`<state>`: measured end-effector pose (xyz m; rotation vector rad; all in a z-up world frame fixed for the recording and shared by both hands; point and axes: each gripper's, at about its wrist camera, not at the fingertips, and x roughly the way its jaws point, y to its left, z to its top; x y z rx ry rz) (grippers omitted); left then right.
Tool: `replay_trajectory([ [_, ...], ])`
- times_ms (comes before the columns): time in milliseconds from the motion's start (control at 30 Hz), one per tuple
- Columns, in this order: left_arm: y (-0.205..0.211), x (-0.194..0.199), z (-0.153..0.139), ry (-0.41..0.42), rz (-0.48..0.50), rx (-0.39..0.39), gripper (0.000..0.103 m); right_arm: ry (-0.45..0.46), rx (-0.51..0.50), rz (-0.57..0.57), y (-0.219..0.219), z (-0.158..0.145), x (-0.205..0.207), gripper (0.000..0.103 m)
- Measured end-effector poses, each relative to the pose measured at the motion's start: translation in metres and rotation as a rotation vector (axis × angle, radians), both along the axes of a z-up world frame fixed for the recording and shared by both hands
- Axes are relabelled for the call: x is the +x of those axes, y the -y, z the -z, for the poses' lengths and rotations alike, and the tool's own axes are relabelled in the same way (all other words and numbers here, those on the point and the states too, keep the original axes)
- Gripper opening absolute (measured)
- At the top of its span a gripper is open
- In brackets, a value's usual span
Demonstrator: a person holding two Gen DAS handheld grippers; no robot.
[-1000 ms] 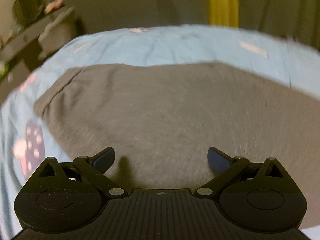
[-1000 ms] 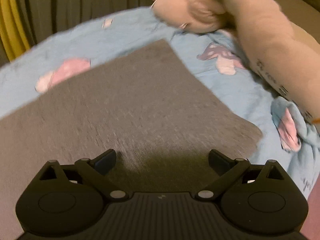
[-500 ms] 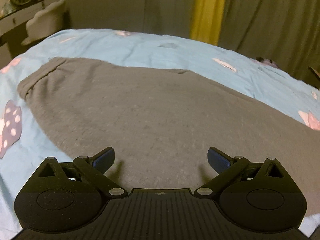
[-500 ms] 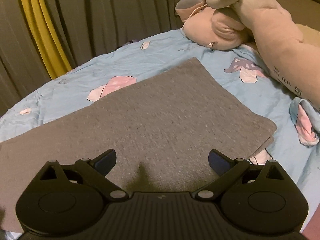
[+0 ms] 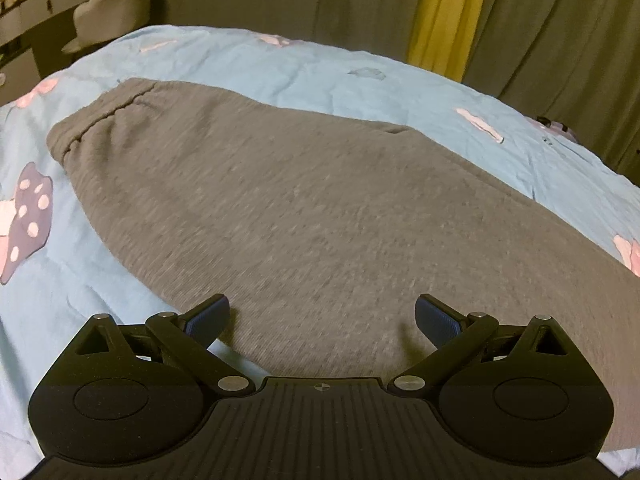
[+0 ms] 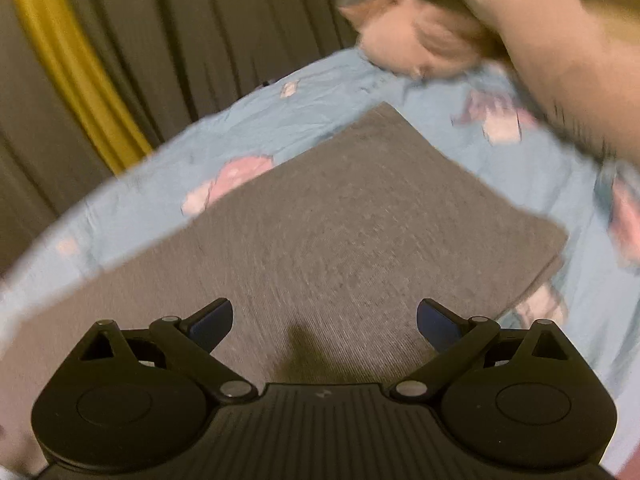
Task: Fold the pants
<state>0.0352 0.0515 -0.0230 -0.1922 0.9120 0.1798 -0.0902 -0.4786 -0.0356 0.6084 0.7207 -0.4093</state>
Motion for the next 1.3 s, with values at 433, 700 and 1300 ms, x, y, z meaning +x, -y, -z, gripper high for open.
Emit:
replay_trajectory([
  [433, 0.002, 0.012, 0.008, -0.055, -0.024, 0.019, 0.102, 0.253, 0.519, 0.404, 0.126, 0.071, -0.101, 0.021],
  [700, 0.007, 0.014, 0.012, -0.073, -0.02, 0.058, 0.102, 0.241, 0.514, 0.428, 0.137, 0.075, -0.111, 0.024],
  [1300, 0.016, 0.019, 0.016, -0.099, 0.012, 0.102, 0.102, 0.231, 0.421, 0.385, 0.142, 0.07, -0.077, 0.023],
])
